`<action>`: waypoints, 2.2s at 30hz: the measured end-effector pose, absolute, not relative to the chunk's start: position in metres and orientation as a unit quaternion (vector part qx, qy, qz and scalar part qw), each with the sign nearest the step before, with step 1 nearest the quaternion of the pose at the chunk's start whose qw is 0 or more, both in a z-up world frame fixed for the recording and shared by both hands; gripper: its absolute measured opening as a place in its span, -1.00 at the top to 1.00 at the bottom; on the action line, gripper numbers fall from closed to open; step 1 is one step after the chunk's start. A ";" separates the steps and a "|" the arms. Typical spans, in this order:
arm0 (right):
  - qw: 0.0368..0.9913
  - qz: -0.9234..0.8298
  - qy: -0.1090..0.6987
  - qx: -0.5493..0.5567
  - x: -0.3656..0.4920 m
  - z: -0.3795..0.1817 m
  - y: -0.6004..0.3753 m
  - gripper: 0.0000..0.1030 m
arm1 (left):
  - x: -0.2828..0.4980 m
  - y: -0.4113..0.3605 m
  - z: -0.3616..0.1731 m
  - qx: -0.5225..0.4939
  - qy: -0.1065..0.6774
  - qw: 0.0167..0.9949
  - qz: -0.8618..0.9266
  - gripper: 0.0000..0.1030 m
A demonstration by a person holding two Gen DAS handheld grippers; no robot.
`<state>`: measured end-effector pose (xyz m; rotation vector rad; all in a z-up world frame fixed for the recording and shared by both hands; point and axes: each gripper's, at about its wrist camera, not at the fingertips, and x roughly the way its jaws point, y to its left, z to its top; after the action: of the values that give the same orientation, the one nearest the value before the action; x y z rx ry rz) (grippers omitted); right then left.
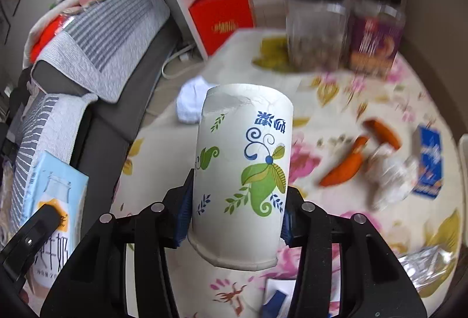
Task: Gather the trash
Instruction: 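Grasp the white leaf-pattern paper cup with the right gripper while the left holds the carton, then drop the paper cup into the white bin with the right gripper while the left holds the carton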
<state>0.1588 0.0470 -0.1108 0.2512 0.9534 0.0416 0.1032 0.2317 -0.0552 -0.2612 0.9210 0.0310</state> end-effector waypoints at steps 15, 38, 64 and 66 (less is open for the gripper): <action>0.938 0.001 0.344 0.034 0.124 -0.063 0.024 0.11 | 0.096 0.203 -0.047 -0.100 0.400 0.910 0.047 0.49; 0.954 -0.026 0.298 0.018 0.083 -0.037 -0.075 0.07 | 0.085 0.101 -0.043 -0.057 0.357 0.932 0.017 0.49; 0.945 -0.100 0.307 0.053 0.065 -0.050 -0.179 0.04 | 0.087 -0.021 -0.048 -0.006 0.354 0.934 -0.053 0.49; 0.944 -0.105 0.308 0.056 0.063 -0.050 -0.185 0.04 | 0.087 -0.029 -0.048 -0.004 0.355 0.933 -0.059 0.49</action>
<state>0.0632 -0.1854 -0.0496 0.1139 0.6270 -0.2150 0.0868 -0.0289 -0.0479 -0.0082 0.7265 -0.1197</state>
